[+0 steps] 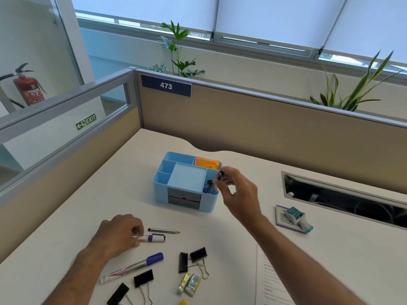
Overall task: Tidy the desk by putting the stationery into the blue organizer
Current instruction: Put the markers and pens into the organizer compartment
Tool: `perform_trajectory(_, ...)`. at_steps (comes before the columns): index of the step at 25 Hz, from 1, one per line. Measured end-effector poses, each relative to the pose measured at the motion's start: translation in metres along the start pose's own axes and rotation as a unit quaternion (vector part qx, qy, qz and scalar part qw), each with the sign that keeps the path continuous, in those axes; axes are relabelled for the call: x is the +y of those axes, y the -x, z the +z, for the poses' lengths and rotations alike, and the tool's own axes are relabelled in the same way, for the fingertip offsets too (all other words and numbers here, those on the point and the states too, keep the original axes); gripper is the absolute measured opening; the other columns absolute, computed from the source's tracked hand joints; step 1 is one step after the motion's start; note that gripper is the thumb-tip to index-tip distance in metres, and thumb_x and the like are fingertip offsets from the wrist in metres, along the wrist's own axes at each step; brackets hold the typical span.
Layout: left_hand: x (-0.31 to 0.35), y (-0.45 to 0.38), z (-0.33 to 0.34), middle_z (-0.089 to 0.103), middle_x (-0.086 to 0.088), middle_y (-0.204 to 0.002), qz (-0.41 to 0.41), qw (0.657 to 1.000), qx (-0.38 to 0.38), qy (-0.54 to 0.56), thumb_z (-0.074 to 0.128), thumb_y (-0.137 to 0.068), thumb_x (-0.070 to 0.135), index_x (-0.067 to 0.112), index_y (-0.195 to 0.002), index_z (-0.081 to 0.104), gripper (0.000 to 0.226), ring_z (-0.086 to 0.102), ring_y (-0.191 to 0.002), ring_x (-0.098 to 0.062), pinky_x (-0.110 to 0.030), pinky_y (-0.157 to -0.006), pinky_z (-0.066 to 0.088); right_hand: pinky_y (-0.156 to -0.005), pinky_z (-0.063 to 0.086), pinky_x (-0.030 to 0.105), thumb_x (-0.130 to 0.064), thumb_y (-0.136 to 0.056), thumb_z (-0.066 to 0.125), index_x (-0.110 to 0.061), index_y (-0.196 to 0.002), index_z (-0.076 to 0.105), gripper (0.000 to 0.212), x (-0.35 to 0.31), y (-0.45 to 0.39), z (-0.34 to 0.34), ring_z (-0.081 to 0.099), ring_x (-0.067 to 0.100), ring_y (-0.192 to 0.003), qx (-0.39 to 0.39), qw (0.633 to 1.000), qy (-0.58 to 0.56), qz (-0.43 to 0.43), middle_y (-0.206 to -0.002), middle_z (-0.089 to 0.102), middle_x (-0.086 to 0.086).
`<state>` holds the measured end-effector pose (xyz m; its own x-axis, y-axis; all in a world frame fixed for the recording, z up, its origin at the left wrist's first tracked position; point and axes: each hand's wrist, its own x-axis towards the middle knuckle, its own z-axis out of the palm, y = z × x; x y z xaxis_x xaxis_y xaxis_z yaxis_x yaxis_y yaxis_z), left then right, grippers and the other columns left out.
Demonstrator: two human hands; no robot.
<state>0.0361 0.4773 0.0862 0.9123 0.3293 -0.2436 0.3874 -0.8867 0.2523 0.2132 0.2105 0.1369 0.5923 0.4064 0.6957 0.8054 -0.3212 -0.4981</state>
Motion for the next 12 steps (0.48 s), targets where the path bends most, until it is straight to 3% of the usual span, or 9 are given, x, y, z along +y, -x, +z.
perform_trajectory(5, 0.003, 0.003, 0.004, 0.061, 0.018, -0.092, 0.003, 0.999, 0.032, 0.036, 0.075, -0.082, 0.037, 0.042, -0.081, 0.054, 0.021, 0.056, -0.088, 0.0, -0.028, -0.087, 0.041, -0.065, 0.058, 0.035, -0.035, -0.084, 0.067, -0.014, -0.107, 0.063, 0.031, 0.028, 0.024, 0.017, 0.063, 0.021, -0.087, -0.06, 0.989, 0.125, -0.046, -0.104, 0.071, 0.007)
perform_trajectory(8, 0.018, 0.004, -0.002, 0.065, 0.015, -0.086, 0.023, 0.981, 0.074, 0.176, 0.081, -0.077, 0.032, 0.039, -0.081, 0.059, 0.023, 0.061, -0.078, -0.004, -0.031, -0.078, 0.054, -0.065, 0.053, 0.037, -0.039, -0.089, 0.066, -0.015, -0.109, 0.069, 0.031, 0.031, 0.029, 0.019, 0.056, 0.018, -0.09, -0.042, 0.987, 0.155, -0.023, -0.104, 0.067, 0.005)
perform_trajectory(10, 0.038, 0.007, -0.008, 0.067, 0.013, -0.083, 0.052, 0.96, 0.108, 0.252, 0.083, -0.075, 0.027, 0.033, -0.084, 0.063, 0.023, 0.063, -0.075, -0.006, -0.029, -0.072, 0.056, -0.065, 0.05, 0.034, -0.042, -0.089, 0.062, -0.016, -0.112, 0.069, 0.035, 0.02, 0.029, 0.019, 0.053, 0.016, -0.089, -0.017, 0.99, 0.137, -0.023, -0.102, 0.065, 0.006)
perform_trajectory(12, 0.06, 0.01, -0.013, 0.067, 0.012, -0.082, 0.081, 0.94, 0.139, 0.301, 0.084, -0.074, 0.027, 0.031, -0.085, 0.064, 0.023, 0.062, -0.076, -0.006, -0.023, -0.067, 0.053, -0.063, 0.052, 0.029, -0.047, -0.09, 0.059, -0.014, -0.12, 0.064, 0.045, -0.005, 0.03, 0.018, 0.054, 0.012, -0.084, -0.036, 0.998, 0.037, -0.019, -0.098, 0.065, 0.005)
